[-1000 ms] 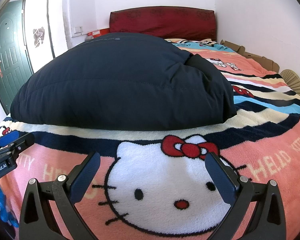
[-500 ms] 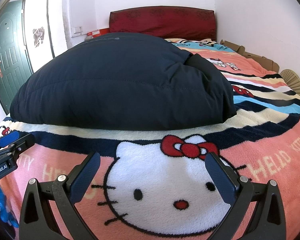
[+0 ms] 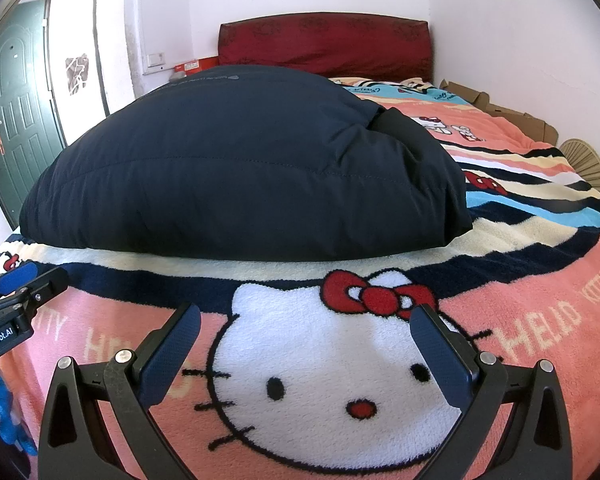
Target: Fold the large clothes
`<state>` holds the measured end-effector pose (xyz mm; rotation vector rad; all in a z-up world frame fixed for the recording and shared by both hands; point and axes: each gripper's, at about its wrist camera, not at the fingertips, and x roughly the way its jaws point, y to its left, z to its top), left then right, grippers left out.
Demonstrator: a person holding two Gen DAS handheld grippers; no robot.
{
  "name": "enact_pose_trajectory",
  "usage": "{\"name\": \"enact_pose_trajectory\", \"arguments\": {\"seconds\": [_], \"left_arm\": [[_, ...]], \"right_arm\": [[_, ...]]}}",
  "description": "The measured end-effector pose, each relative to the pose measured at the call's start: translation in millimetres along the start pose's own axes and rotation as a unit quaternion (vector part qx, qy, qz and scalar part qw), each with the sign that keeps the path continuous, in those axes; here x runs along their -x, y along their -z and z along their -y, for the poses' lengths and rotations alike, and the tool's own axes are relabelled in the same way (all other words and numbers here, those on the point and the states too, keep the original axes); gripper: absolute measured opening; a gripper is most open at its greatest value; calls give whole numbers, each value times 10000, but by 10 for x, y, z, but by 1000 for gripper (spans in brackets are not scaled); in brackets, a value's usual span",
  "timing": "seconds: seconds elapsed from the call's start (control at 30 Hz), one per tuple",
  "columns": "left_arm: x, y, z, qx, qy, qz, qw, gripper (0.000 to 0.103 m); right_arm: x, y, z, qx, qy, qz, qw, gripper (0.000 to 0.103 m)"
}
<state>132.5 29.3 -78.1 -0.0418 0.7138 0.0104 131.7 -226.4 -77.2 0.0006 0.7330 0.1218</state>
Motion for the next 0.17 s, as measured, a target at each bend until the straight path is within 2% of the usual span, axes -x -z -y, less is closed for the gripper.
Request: {"name": "enact_pose_trajectory", "arguments": {"seconds": [0.17], "left_arm": [[4, 6, -2, 6, -24, 8, 10000, 72]], "right_arm": [[-1, -1, 2, -1, -1, 1, 10000, 103]]}}
